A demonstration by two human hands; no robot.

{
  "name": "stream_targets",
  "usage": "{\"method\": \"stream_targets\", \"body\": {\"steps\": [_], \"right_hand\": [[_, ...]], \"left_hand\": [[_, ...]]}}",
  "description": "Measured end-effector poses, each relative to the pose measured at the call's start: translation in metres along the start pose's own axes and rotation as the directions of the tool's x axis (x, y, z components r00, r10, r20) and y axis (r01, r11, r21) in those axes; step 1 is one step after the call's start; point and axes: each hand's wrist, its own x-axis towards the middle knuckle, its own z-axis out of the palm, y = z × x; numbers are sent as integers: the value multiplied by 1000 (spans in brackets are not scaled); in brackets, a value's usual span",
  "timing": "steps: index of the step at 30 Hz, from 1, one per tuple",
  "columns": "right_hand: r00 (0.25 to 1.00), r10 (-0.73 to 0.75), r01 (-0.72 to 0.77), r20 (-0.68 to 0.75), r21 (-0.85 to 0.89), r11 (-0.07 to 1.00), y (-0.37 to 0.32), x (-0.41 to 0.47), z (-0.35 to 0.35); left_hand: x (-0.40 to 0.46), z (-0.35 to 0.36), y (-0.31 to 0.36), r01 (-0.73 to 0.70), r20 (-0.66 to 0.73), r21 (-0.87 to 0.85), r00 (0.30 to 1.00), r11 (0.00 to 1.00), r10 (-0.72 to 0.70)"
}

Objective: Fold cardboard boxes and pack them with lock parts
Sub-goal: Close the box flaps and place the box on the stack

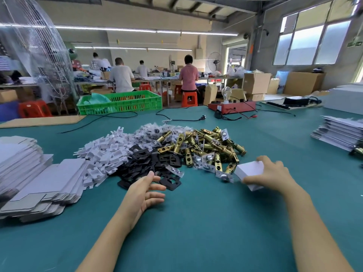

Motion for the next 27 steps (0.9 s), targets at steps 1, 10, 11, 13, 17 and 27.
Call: {"method": "stream_targets", "body": {"steps": [1, 10, 11, 13, 17, 27], "right_hand": [[999, 40, -40, -5, -16, 999, 4, 2, 4], [990, 111, -121, -82, -130, 984, 4, 6, 20], [991, 110, -120, -78, -131, 984, 3, 6, 20], [993, 113, -118, -47, -133, 984, 2, 6, 18], [985, 101, -132, -138, -233, 963, -13, 2, 17], [789, -475, 489, -390, -68, 870, -78, -26, 95]], "left_hand": [[0, 0, 0, 0, -1, 5, 1000, 1000, 0], [-2, -1, 1, -11, 28, -14, 1000, 1000, 11], [-2, -1, 1, -8, 28, -14, 1000, 1000, 9], [-2, -1, 0, -2, 23, -17, 1000, 1000, 3], [-2, -1, -1, -12, -7, -31, 1000, 999, 12], [-8, -3, 2, -120, -75, 5, 990, 993, 120]]}}
